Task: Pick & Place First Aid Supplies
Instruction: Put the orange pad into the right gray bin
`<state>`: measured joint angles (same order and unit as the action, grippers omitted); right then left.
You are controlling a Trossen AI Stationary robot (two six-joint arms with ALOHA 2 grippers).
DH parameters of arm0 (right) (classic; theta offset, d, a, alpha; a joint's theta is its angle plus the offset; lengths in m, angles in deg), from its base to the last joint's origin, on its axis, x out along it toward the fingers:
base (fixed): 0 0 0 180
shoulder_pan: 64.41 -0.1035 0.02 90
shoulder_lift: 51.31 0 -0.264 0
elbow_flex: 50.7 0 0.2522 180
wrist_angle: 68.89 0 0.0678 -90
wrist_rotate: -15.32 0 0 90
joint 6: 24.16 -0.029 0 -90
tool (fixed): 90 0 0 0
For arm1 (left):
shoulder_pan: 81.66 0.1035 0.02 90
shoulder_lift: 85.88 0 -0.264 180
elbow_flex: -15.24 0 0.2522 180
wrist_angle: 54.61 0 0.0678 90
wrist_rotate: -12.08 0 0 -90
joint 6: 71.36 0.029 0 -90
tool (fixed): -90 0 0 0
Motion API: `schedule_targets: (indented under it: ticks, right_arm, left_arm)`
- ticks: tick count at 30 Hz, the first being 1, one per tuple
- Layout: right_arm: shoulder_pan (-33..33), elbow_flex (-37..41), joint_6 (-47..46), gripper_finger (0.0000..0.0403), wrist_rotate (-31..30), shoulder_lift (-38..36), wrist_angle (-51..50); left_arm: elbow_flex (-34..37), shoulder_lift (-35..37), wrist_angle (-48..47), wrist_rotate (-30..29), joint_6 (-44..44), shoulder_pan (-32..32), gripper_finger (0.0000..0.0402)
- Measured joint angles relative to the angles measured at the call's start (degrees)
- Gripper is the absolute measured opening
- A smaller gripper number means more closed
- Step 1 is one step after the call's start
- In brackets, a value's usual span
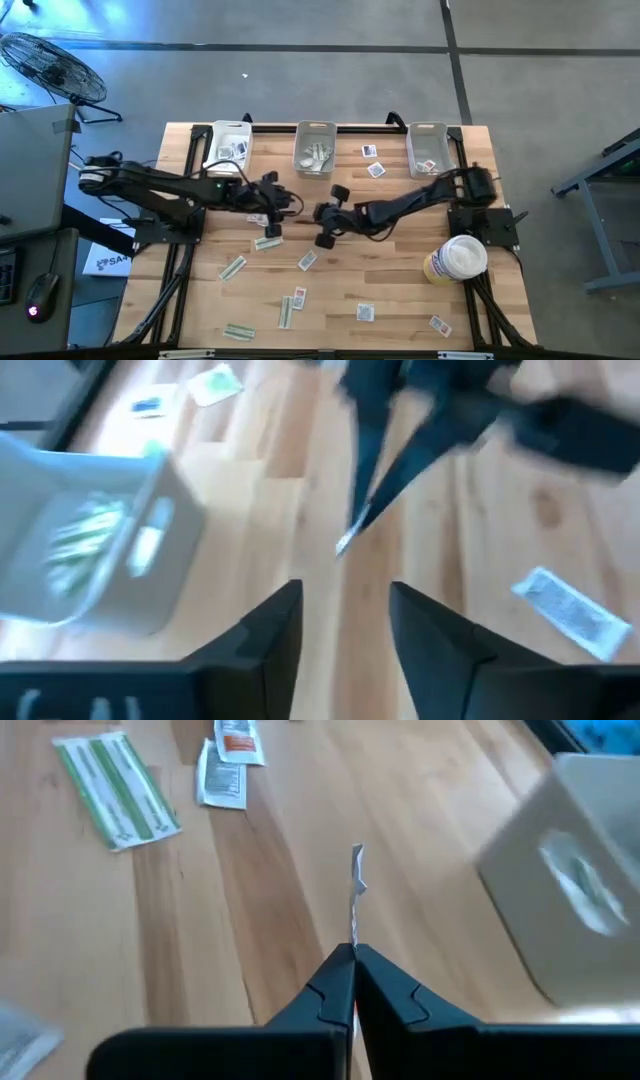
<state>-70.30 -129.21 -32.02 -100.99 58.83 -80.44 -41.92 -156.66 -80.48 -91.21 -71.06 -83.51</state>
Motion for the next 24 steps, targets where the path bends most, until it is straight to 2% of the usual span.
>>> schedule_targets:
  ticks: [6, 14, 18, 20, 24]
  right_arm:
    - [1.72, -0.02, -5.72, 0.0002, -0.27, -10.11, -16.18]
    - [7.94, -0.02, -4.0, 0.0001, -0.58, -20.37, -24.11]
    - [12.45, -0.02, -2.31, 0.0001, 3.11, -26.49, -27.6]
    - [15.65, -0.02, -2.66, 0.0001, 4.82, -30.21, -32.45]
    - [24.04, -0.11, -6.71, 0.0001, 2.0, -35.94, -42.94]
  left_arm:
    - [0.07, 1.4, -1.38, -5.85, -0.32, 0.02, 0.0158]
    - [0.13, 2.67, -1.43, -14.72, 0.4, 0.03, 0.0159]
    - [0.13, 4.39, -1.08, -15.82, 2.81, 0.02, 0.0159]
    - [0.12, 4.87, 0.53, -15.89, 3.63, 0.03, 0.0159]
    - [0.13, 4.52, 3.38, -13.36, 5.61, 1.78, 0.0159]
